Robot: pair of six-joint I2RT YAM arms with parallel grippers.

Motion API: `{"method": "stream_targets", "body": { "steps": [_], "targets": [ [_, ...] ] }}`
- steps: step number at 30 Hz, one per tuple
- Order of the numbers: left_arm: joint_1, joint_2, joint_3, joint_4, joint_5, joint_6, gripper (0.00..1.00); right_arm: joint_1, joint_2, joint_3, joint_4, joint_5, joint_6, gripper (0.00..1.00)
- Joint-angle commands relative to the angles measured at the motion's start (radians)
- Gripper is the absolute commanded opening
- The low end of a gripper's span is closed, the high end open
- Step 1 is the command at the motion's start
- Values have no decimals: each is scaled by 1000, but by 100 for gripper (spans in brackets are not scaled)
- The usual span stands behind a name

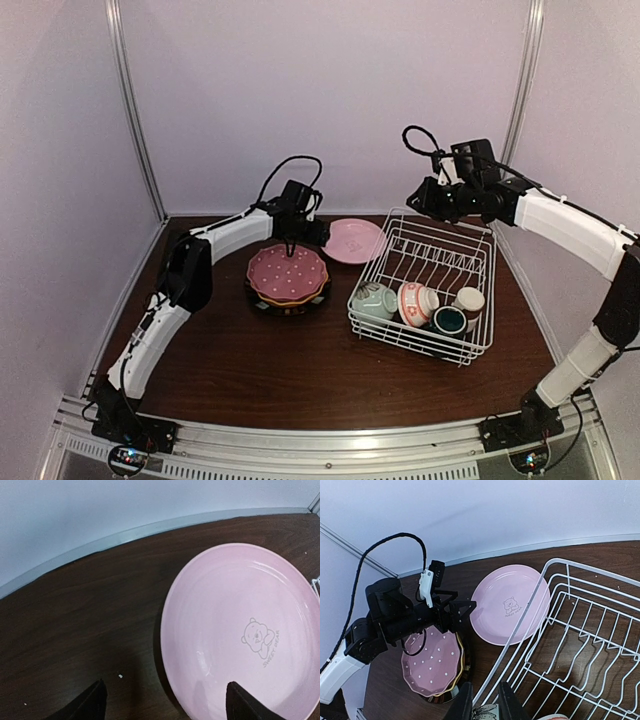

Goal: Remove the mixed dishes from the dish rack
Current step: Grab the plate at the corner of the board.

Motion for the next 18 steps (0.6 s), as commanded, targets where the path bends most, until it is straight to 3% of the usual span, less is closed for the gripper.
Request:
{"method": "stream_targets", "body": {
  "steps": [1, 7, 13, 18],
  "targets": [
    [5, 50, 54, 43, -12, -18, 82, -7, -9, -23, 18, -7, 5, 20],
    [7, 90, 84, 51, 5, -27, 73, -12, -8, -26, 22, -6, 14, 20],
    [8, 110, 87, 49, 28, -27, 52, -26, -4, -28, 25, -20, 28, 20],
    [11, 114, 95, 8, 15, -30, 46, -35, -7, -26, 25, -25, 35, 20]
  ]
}}
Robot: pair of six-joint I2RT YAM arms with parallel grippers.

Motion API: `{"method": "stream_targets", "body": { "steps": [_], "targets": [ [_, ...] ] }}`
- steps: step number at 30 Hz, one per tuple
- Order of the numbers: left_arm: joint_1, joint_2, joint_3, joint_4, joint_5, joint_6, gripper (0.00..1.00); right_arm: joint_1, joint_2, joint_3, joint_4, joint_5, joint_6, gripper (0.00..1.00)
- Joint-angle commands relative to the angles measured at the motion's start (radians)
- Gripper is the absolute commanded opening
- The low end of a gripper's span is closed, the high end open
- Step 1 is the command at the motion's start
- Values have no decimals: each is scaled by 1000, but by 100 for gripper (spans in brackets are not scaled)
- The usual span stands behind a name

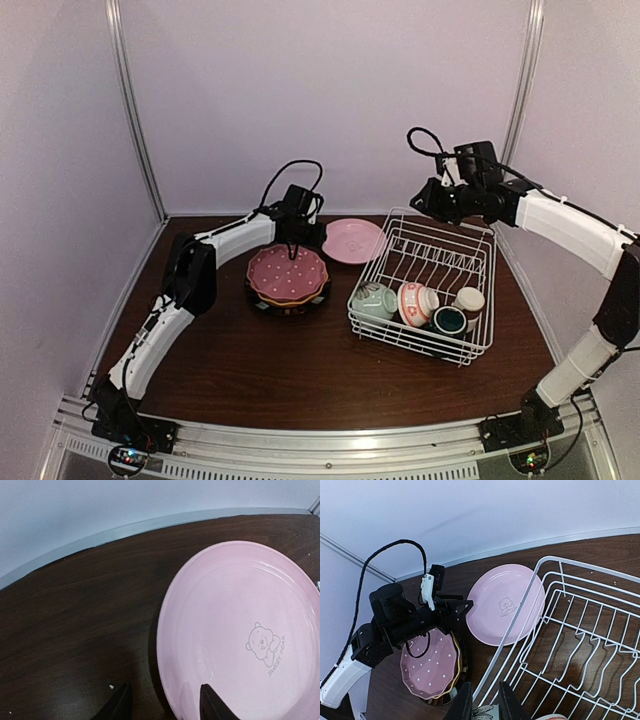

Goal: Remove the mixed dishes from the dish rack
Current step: Grab the plate at the corner of the board.

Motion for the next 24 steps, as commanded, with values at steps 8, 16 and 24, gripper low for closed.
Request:
{"method": "stream_targets", "body": {
  "steps": [8, 16, 24],
  "targets": [
    [24, 35, 23, -118, -13, -28, 37, -14, -5, -14, 9, -23, 14, 20],
    [65, -18, -60, -147, 13, -90, 24, -18, -15, -11, 3, -21, 12, 20],
    [110, -57, -124, -134, 88, -114, 16, -25, -22, -19, 11, -26, 16, 20]
  ]
}}
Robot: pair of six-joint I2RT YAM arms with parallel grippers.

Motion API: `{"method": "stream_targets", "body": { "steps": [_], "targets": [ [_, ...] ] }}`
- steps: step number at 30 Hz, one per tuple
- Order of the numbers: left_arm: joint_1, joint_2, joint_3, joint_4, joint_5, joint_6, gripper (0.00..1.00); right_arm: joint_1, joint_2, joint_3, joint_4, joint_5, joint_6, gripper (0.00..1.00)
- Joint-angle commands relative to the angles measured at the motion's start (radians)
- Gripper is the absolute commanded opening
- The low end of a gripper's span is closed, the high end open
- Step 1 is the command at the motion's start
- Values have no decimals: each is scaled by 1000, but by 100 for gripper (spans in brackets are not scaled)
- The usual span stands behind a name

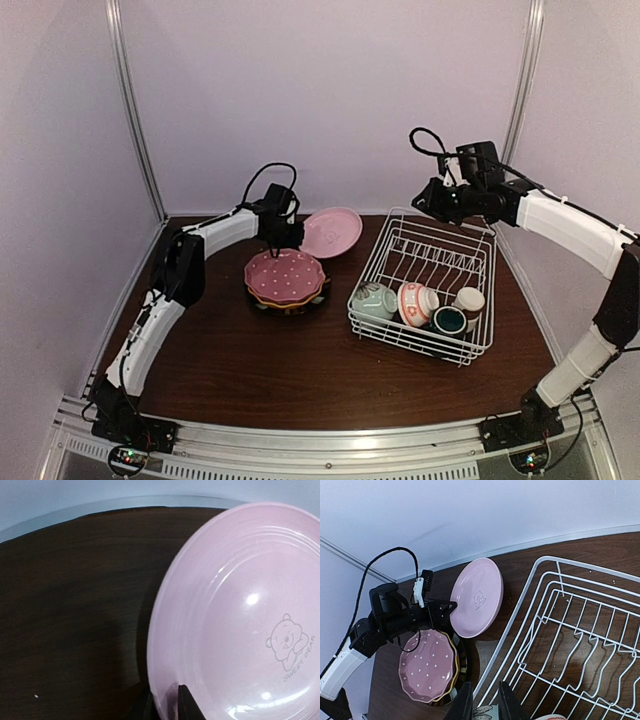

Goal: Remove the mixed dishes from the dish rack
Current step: Grab the plate at the corner of the board.

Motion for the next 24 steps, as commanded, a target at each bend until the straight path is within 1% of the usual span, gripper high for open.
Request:
{"method": "stream_targets", "body": {
  "steps": [1, 3, 5, 6, 9, 17, 24],
  "targets": [
    [24, -18, -36, -60, 47, -13, 13, -9, -20, -17, 11, -10, 10, 20],
    [26, -27, -61, -28, 69, -29, 9, -8, -22, -16, 12, -14, 12, 19],
    [33, -39, -96, 13, 103, -58, 1, -10, -24, -17, 11, -12, 11, 19],
    [38, -47, -112, 34, 119, -78, 0, -10, -26, -19, 10, -10, 11, 19],
    [54, -75, -176, 110, 164, -142, 0, -13, -33, -24, 6, -8, 10, 19],
    [80, -141, -235, 250, 201, -234, 0, -16, -45, -33, 9, -3, 12, 19],
    [91, -197, -298, 411, 271, -317, 0, -16, -57, -38, 10, 2, 13, 19]
  ]
}}
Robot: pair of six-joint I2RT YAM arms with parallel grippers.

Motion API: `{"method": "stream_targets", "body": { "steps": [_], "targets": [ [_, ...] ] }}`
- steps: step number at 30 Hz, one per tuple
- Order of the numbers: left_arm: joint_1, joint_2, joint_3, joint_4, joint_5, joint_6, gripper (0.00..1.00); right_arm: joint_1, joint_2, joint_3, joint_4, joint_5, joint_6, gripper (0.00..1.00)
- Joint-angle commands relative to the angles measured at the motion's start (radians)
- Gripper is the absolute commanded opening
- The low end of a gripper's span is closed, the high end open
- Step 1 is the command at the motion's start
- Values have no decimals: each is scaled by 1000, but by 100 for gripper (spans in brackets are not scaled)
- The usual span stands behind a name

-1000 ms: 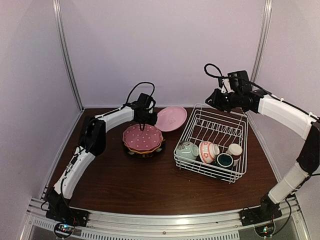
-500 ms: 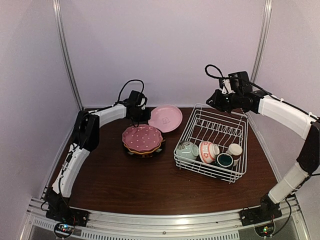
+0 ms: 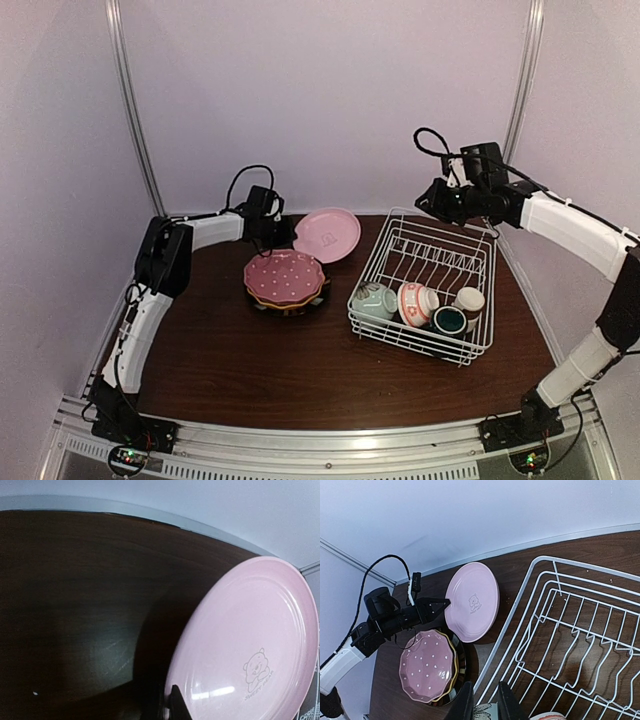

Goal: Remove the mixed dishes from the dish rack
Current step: Grab the plate at the corner of the board, then place the plate on the plate.

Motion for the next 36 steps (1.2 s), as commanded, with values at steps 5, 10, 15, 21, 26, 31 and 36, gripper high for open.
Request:
{"method": "stream_targets", "body": {
  "steps": [5, 10, 15, 21, 26, 31, 36],
  "targets": [
    [27, -107, -35, 210, 115, -109, 0, -7, -46, -20, 11, 6, 5, 19],
    [40, -135, -20, 226, 139, -132, 0, -7, -57, -25, 16, 5, 3, 19],
    [46, -202, -41, 199, 153, -113, 0, -7, -71, -27, 14, 2, -6, 19],
    [45, -395, -249, 100, 124, -7, 0, -7, -111, -37, -13, 40, -55, 19],
    [45, -581, -453, -26, 15, 109, 0, -8, -157, -66, -26, 77, -136, 20],
    [45, -734, -634, -92, -41, 147, 0, -7, -201, -112, -22, 93, -198, 22],
    [45, -800, -749, -153, -89, 184, 0, -8, -237, -149, -10, 95, -241, 25]
  ]
}}
